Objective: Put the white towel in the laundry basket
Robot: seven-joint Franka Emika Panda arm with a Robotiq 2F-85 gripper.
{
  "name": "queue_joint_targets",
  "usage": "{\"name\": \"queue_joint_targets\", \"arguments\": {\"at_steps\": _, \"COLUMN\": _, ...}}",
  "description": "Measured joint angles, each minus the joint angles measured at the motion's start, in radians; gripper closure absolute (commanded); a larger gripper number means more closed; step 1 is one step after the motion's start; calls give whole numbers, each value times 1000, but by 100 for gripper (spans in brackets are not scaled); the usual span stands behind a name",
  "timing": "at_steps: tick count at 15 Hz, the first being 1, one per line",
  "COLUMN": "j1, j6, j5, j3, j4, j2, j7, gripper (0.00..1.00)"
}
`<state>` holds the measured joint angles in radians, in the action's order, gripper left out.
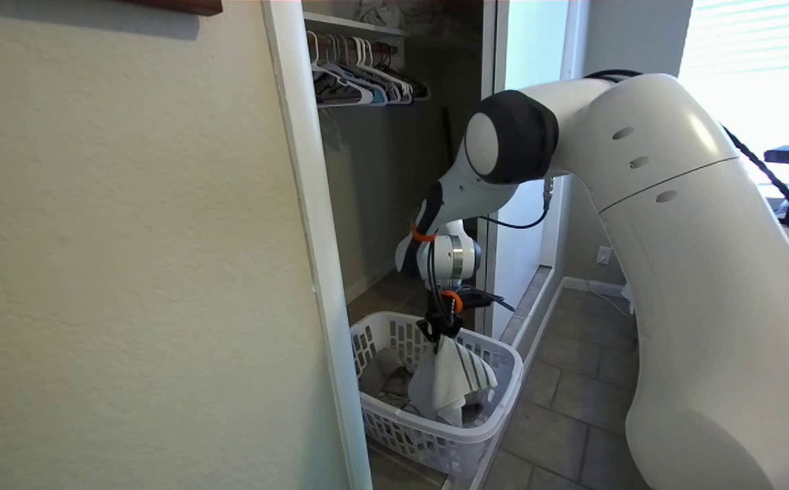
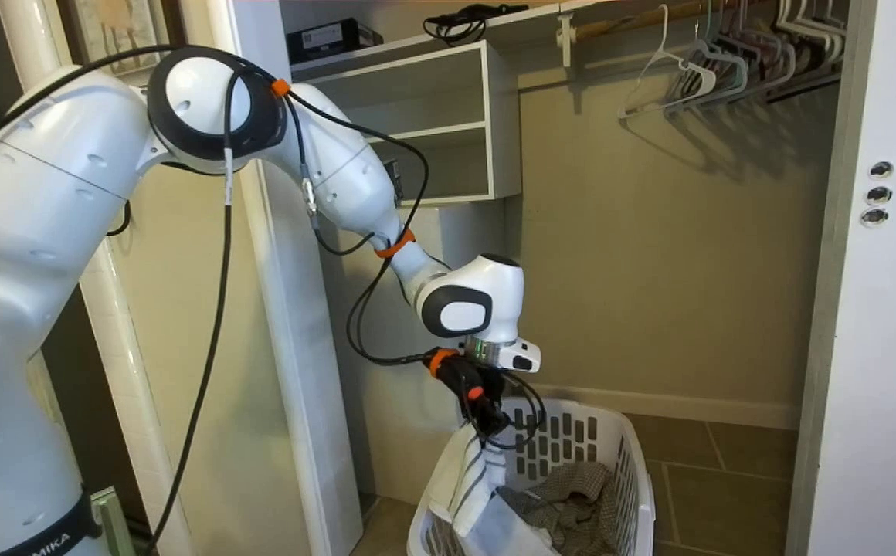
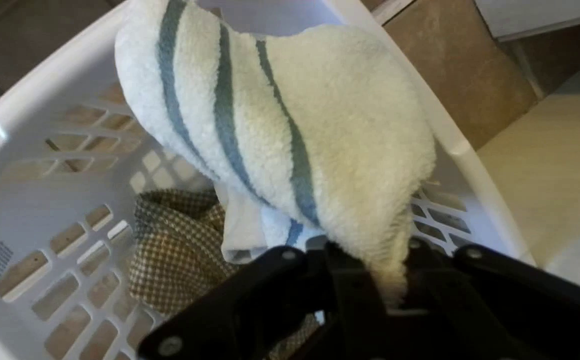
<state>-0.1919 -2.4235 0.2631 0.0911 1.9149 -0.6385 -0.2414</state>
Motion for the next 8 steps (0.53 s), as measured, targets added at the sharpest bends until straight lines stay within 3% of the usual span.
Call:
{"name": "queue_joint_targets", "arguments": {"at_steps": 5, "j1": -35, "j6": -109, "j5": -6, "j3": 0, "j4": 46, "j2": -40, "j7": 5, "gripper": 97}}
{"name": "queue_joint_targets", "arguments": {"at_steps": 6, "j1": -35, "j6": -147, "j5": -12, "j3": 8, "j4": 56, "j2": -48, "j7": 16, "gripper": 74}}
{"name": "queue_joint_targets", "arguments": {"at_steps": 7, "j1": -35, "j6": -189, "j5": -17, "j3": 16, "j4": 65, "j2": -54, "j7": 28, "gripper": 60}}
{"name": "queue_joint_targets", "arguments": {"at_steps": 8, "j1": -35, "j6": -230, "j5": -19, "j3": 21, "j4": 72, "j2": -61, "j7": 42, "gripper": 55}}
